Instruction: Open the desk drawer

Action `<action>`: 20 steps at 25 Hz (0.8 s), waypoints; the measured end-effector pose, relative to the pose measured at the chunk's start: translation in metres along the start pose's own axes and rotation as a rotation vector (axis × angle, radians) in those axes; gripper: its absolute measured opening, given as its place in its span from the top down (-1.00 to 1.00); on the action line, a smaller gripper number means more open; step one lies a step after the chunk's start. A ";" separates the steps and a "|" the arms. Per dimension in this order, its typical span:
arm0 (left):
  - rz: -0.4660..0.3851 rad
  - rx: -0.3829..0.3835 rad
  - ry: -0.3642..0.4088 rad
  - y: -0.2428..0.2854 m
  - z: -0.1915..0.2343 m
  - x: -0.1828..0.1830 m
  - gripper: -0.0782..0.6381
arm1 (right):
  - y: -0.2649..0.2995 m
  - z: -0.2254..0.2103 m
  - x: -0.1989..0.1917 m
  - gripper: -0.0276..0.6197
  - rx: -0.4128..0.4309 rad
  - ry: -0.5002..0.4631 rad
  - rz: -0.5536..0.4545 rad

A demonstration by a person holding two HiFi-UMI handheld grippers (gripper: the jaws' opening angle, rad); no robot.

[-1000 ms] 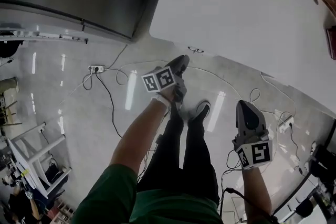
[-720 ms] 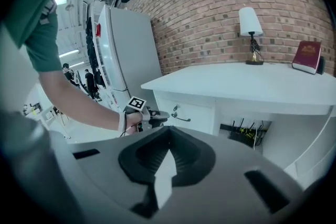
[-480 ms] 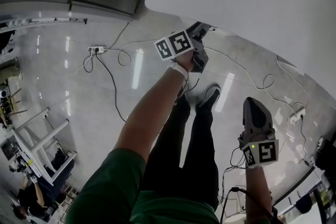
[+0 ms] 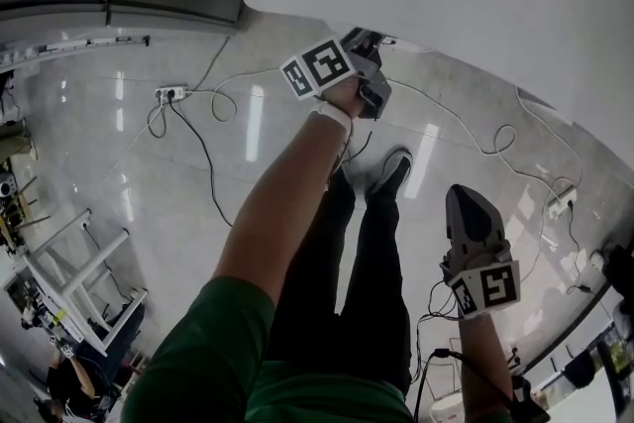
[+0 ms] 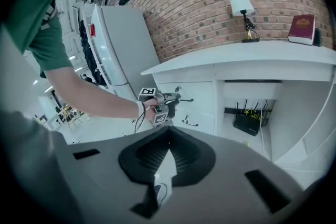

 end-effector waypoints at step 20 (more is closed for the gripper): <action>-0.129 0.027 -0.161 -0.025 0.000 -0.010 0.69 | -0.004 0.023 -0.015 0.91 0.038 0.051 0.027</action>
Point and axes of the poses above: the fingertips, and each gripper's own axes: y forward along the fingers, z to its left, x out of its top, the point moved 2 cm from there along -y, backward along the fingers, and after that the axes turned 8 degrees about -z, right-handed, at the moved point
